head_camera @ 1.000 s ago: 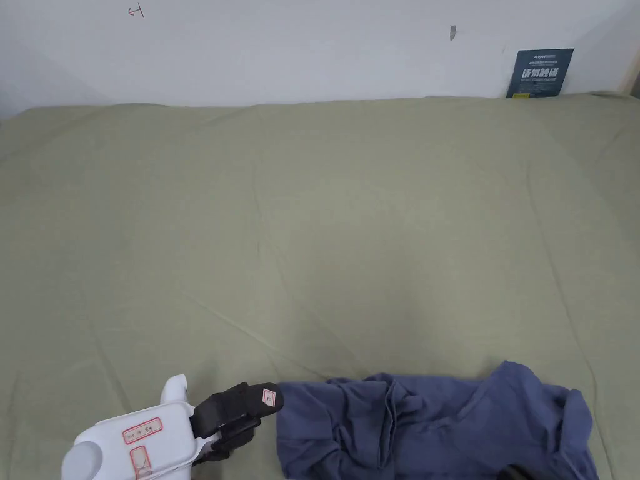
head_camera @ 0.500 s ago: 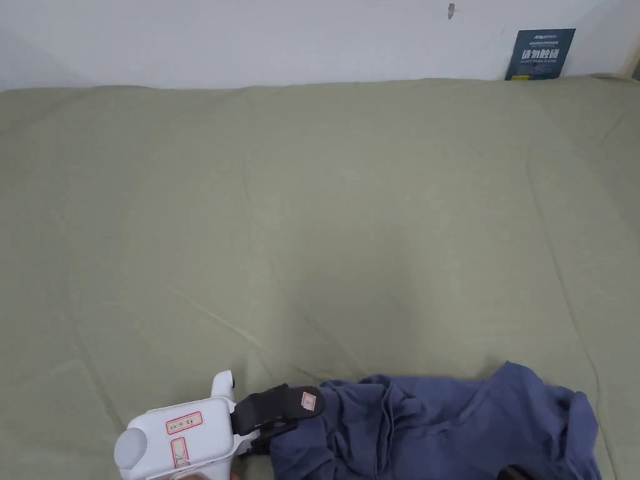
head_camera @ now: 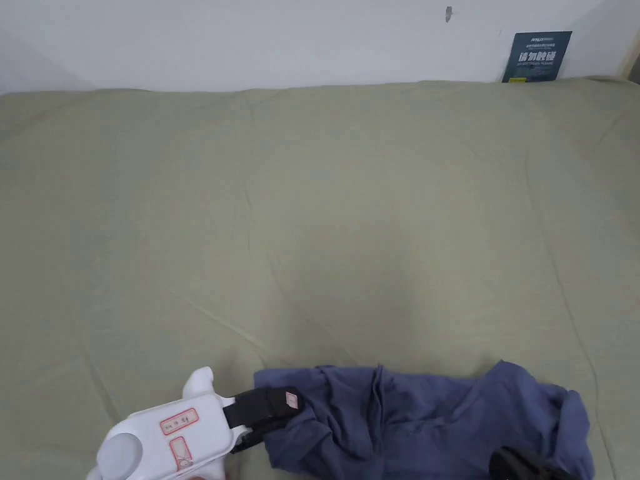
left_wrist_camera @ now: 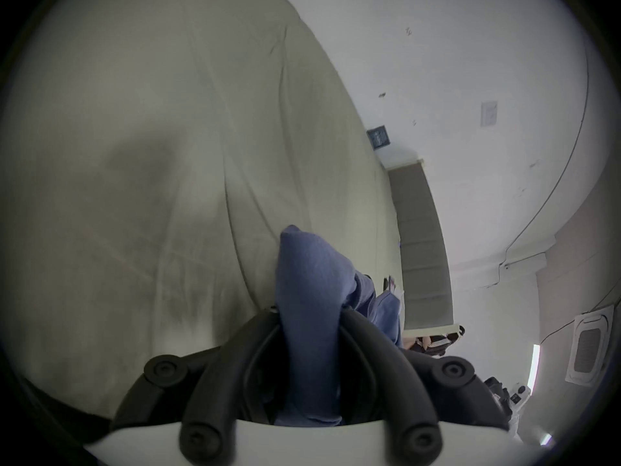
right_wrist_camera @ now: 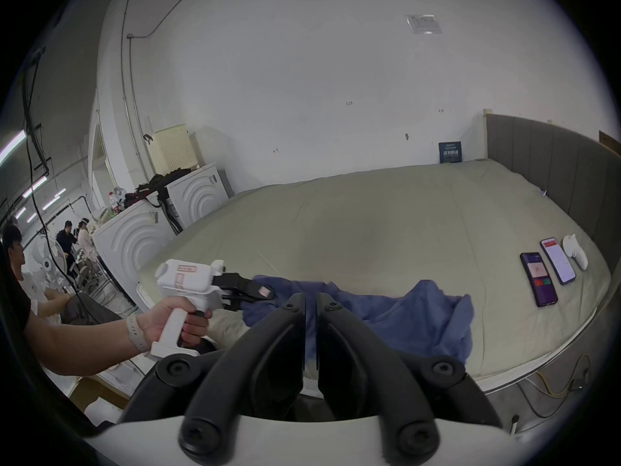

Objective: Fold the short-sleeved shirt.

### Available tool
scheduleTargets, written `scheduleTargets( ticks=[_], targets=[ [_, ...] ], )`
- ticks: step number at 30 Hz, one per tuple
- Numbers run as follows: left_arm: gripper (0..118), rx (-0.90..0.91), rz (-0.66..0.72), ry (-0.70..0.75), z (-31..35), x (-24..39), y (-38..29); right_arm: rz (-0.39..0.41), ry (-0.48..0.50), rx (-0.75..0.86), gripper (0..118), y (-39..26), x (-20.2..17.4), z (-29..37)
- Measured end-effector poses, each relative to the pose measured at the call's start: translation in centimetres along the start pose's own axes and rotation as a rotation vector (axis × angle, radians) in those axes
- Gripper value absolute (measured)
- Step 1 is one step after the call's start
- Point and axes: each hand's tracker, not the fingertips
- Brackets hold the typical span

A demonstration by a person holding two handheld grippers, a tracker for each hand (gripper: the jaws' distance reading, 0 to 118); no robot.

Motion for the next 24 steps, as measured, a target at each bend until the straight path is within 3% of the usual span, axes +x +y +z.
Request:
scheduleTargets(
  ticks=[5,14,16,19,20,24],
  targets=[
    [16,0.082,-0.013,0.026,4.8,-1.1,3.4,-0.003,-0.013,0.015,8,0.3,-0.4,-0.1],
    [16,0.296,0.059,0.271,17.4,-5.1,9.5,0.01,-0.014,0.04,8,0.8,-2.0,-0.3],
    [16,0.288,0.025,0.347,18.0,-4.5,9.6,0.015,0.0,0.036,8,1.0,-2.4,-0.4],
    [16,0.294,0.081,0.337,17.0,-1.4,7.7,0.03,0.005,0.033,8,0.9,-2.7,-0.3],
    [16,0.4,0.156,0.368,16.4,0.3,6.2,0.033,0.005,0.035,8,0.9,-2.7,-0.1],
    [16,0.471,0.194,0.303,11.4,6.4,1.7,0.029,0.004,0.041,8,0.7,-1.8,0.5]
  ],
)
